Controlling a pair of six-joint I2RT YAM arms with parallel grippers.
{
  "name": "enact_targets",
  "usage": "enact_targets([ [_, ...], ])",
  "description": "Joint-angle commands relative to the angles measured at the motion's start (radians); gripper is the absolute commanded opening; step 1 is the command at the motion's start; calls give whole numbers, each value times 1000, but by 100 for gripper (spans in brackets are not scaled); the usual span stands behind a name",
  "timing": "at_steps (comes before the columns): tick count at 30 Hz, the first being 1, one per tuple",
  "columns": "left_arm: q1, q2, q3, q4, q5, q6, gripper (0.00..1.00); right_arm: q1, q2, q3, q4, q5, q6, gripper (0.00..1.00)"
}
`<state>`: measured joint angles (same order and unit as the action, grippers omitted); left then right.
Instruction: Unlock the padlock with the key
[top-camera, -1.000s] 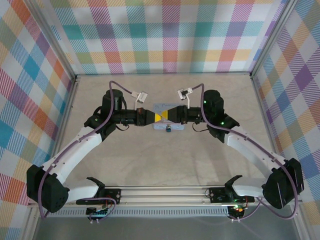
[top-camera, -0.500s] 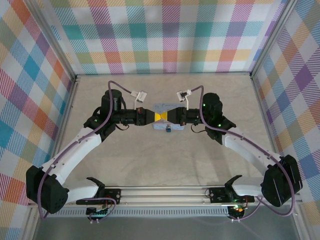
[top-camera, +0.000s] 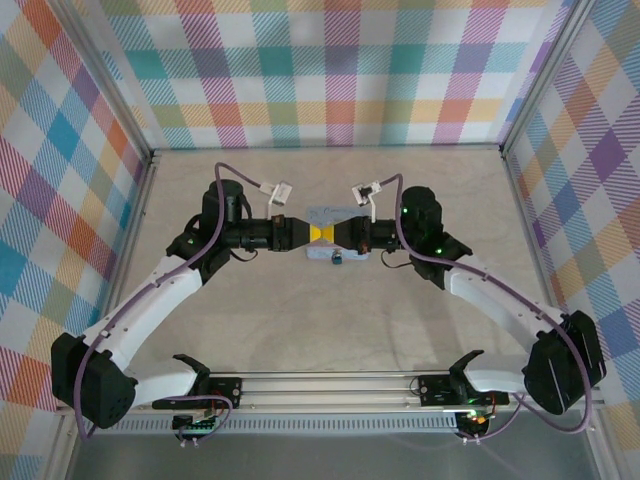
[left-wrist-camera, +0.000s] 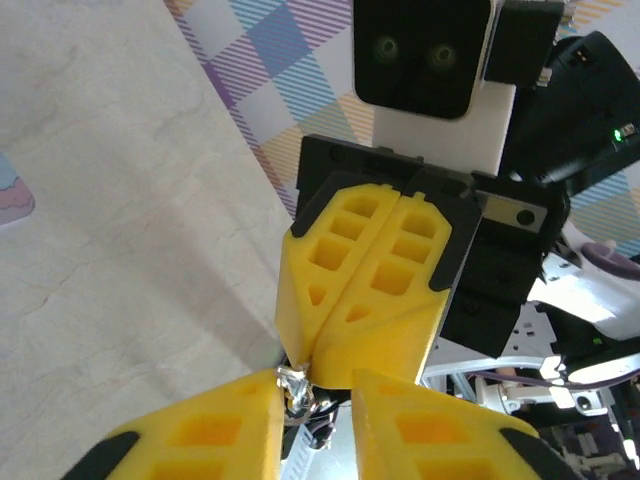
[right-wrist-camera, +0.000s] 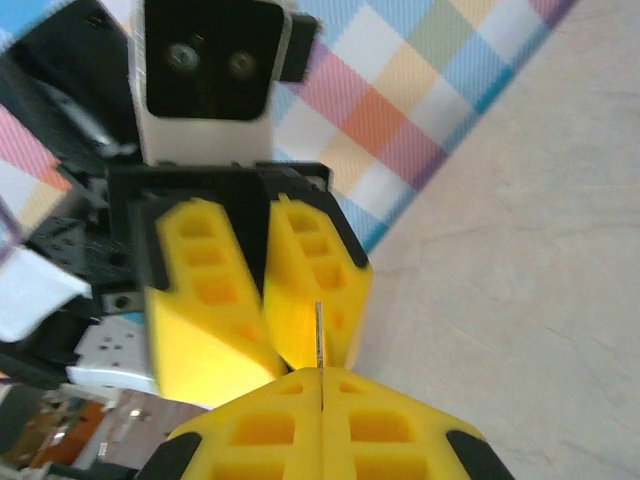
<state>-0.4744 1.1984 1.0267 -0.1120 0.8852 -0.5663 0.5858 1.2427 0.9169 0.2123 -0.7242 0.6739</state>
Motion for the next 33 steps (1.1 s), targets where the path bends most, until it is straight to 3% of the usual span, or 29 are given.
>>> enact_targets([
  [1,28,-33,26,-26,-61,-20,35,8,-64,66,-215,157,-187,0],
  [7,56,-41,40,-90,-209,-72,44,42,-118,98,-393,467,-392,0],
  [21,-29,59,201,-248,-330,-217,62,375,-167,83,-277,1204,-877,0],
  [26,-51,62,206,-237,-345,-263,62,456,-137,75,-191,1335,-1028,0],
  [33,-90,66,221,-233,-351,-305,64,494,-107,89,-166,1367,-1084,0],
])
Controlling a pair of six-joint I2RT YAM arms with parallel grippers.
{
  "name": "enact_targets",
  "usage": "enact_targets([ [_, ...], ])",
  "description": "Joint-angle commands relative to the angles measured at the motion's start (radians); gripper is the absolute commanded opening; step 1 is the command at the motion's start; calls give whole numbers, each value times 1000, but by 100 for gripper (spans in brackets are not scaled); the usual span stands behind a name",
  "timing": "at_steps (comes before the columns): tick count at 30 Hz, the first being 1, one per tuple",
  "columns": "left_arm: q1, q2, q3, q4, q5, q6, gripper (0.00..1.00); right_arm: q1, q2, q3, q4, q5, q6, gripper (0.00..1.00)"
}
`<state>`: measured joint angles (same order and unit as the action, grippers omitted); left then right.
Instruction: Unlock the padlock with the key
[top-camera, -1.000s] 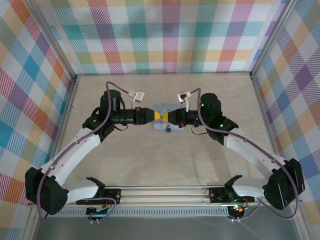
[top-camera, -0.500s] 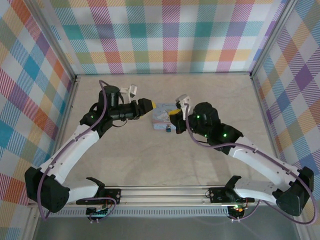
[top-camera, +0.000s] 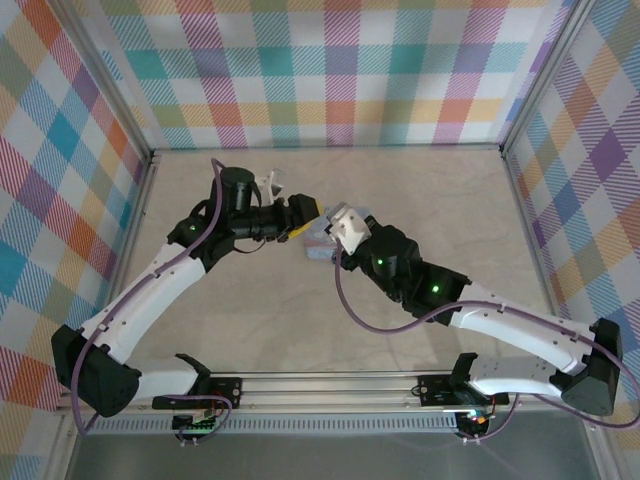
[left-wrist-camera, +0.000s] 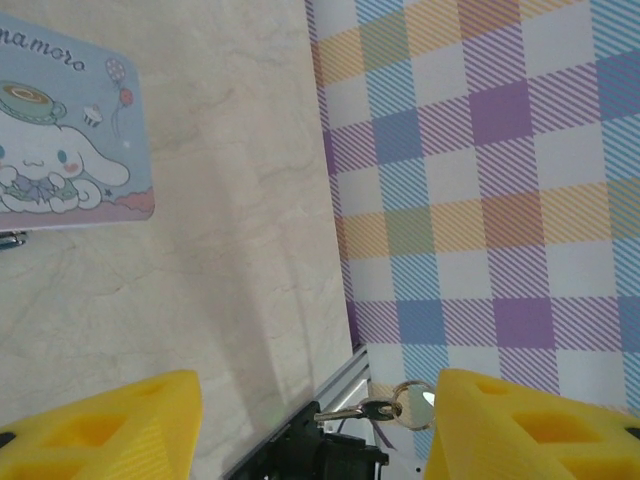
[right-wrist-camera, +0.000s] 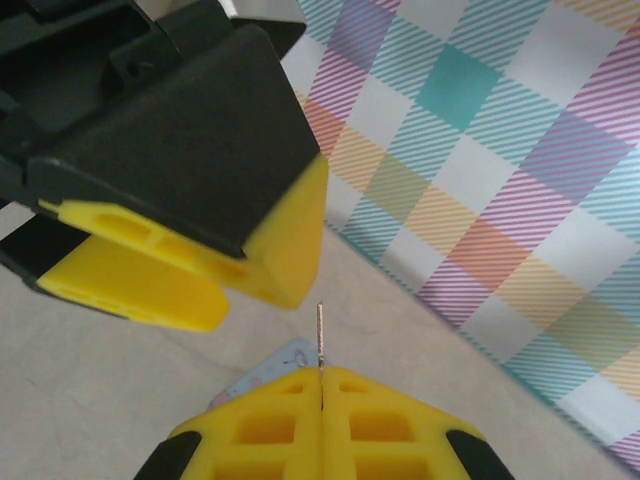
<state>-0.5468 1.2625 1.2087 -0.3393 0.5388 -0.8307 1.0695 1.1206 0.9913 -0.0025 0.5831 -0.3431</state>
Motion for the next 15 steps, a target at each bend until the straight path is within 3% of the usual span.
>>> enact_targets([
  [1,-18,0,42,-7,-8,-43,65,12,22,17,46,61,-70,0],
  [9,-25,-13,55,-12,-27,-67,65,28,55,24,74,85,-94,0],
  [15,-35,-4,64,-15,-42,-76,56,53,111,46,98,113,-145,0],
])
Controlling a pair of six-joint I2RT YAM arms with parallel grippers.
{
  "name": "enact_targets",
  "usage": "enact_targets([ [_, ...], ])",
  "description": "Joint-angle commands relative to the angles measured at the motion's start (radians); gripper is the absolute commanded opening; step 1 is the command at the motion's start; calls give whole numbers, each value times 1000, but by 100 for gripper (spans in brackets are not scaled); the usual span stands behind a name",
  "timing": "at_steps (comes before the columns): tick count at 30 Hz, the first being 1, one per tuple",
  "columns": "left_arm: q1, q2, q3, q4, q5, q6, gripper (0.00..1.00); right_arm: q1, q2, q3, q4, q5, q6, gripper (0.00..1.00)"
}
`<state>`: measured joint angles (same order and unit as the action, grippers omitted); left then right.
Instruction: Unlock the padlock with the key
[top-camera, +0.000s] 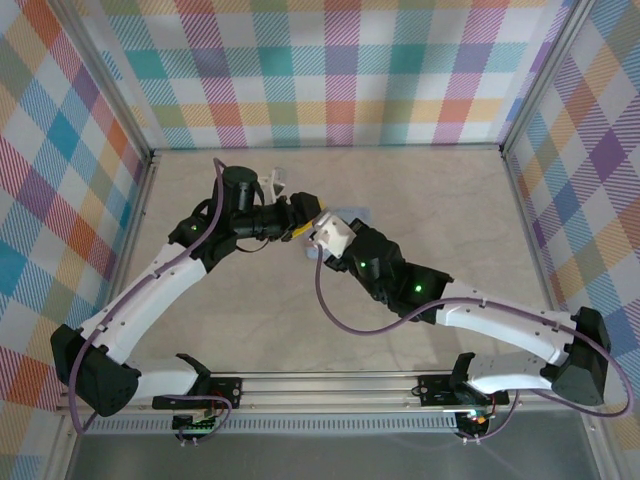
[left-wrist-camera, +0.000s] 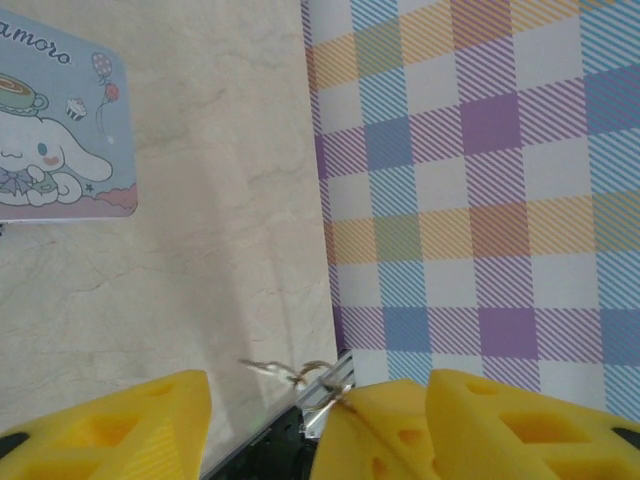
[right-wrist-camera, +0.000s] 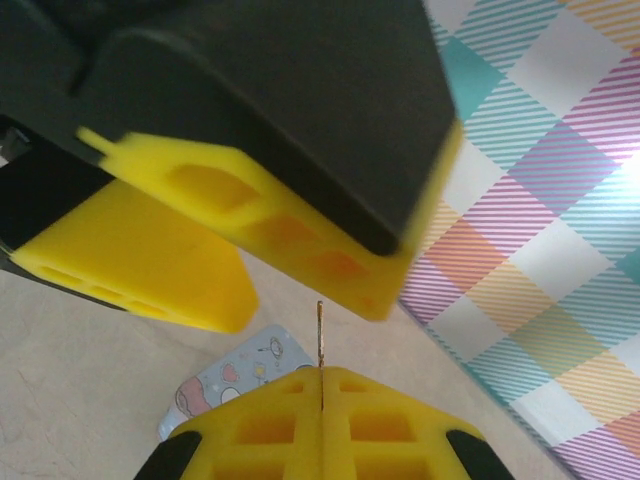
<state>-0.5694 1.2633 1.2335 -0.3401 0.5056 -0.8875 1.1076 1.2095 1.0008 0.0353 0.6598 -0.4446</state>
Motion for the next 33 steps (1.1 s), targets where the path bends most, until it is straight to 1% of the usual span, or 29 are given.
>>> enact_targets([
  [1,-12,-3,40,-17,-13,-20,54,18,28,39,67,39,-50,0],
  [3,-13,-1,44,-21,-19,-22,48,23,38,43,74,43,-54,0],
  [5,-12,2,49,-29,-27,-22,44,26,45,45,80,43,-56,0],
  [8,-11,5,52,-41,-36,-22,35,36,62,50,94,83,-77,0],
  [12,-12,7,53,-60,-50,-21,24,50,76,51,115,103,-95,0],
  [16,-12,6,53,-72,-57,-18,16,54,79,50,126,108,-101,0],
  [18,-12,5,54,-80,-66,-13,9,56,82,48,134,114,-109,0],
  [22,-12,7,56,-90,-82,-3,0,60,78,44,136,118,-101,0],
  [23,-12,8,56,-90,-85,1,0,59,75,47,125,117,-91,1],
  [26,-12,11,58,-94,-103,28,0,58,66,47,82,115,-53,28],
  [27,-12,13,58,-94,-108,42,0,57,64,48,62,115,-37,35],
  [28,-12,16,60,-94,-115,58,0,54,61,50,43,116,-22,39],
  [30,-9,23,64,-105,-137,99,0,43,49,58,-22,102,38,41],
  [33,-6,32,61,-106,-157,170,0,19,17,65,-117,56,146,42],
])
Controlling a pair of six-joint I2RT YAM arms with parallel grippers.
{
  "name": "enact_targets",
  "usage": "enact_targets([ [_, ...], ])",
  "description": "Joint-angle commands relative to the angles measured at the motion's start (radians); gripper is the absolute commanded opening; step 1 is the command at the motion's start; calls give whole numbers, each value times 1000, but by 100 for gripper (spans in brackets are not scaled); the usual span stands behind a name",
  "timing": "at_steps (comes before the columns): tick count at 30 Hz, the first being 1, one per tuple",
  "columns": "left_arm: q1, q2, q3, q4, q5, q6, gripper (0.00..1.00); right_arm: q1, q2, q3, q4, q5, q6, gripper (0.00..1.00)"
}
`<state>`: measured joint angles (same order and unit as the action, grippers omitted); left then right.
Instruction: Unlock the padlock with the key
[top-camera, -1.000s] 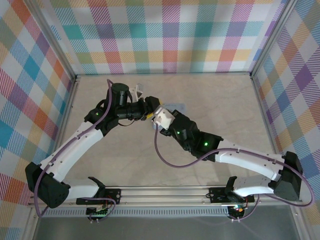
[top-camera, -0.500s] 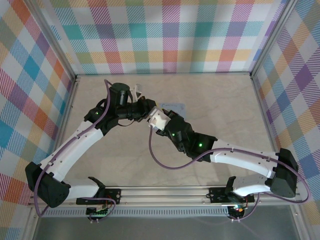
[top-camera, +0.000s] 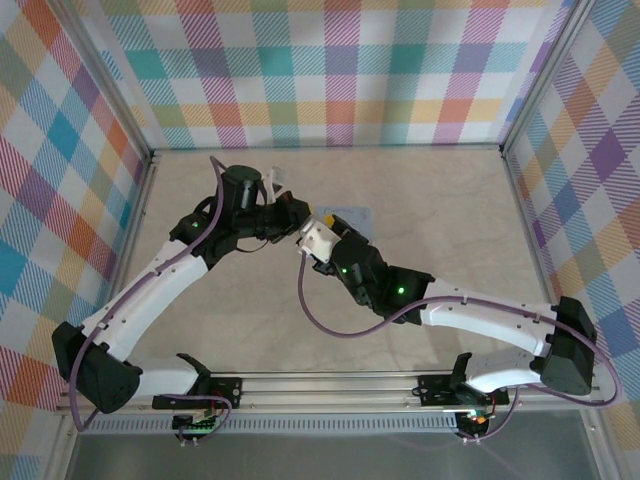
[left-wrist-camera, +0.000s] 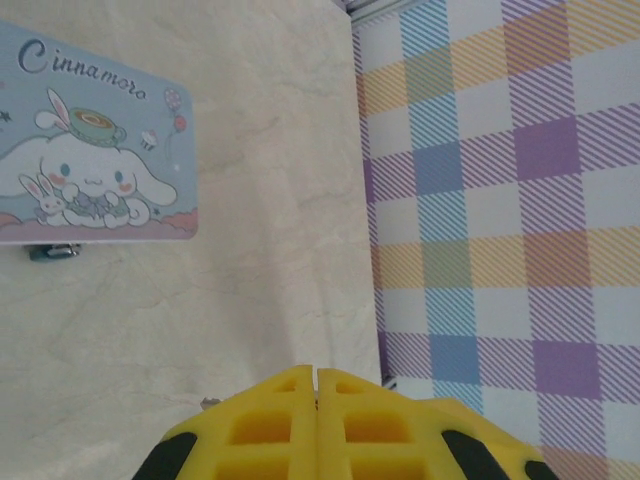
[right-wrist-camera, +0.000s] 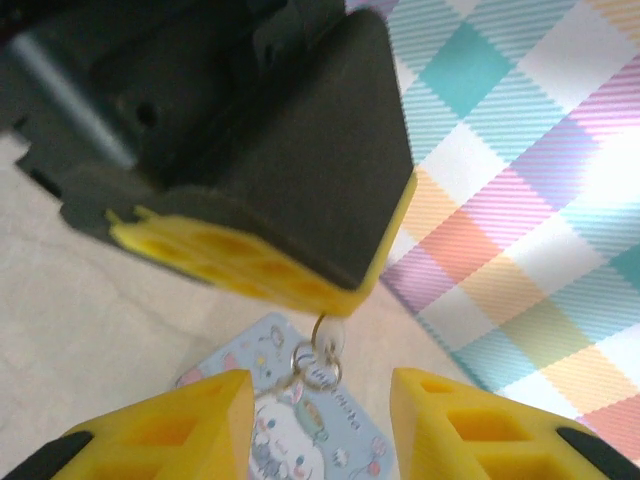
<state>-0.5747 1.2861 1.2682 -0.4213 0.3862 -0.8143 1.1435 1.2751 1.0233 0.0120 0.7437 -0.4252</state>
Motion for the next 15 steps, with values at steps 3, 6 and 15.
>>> enact_targets([
  [3,8,7,10,6,-37,145,0,-58,-103,24,-156,-124,260,47],
  [6,17,1,-12,40,-27,192,0,-173,-154,18,-240,-347,466,52],
  [15,44,-19,-81,171,24,263,0,-447,-161,-76,-90,-857,878,67],
])
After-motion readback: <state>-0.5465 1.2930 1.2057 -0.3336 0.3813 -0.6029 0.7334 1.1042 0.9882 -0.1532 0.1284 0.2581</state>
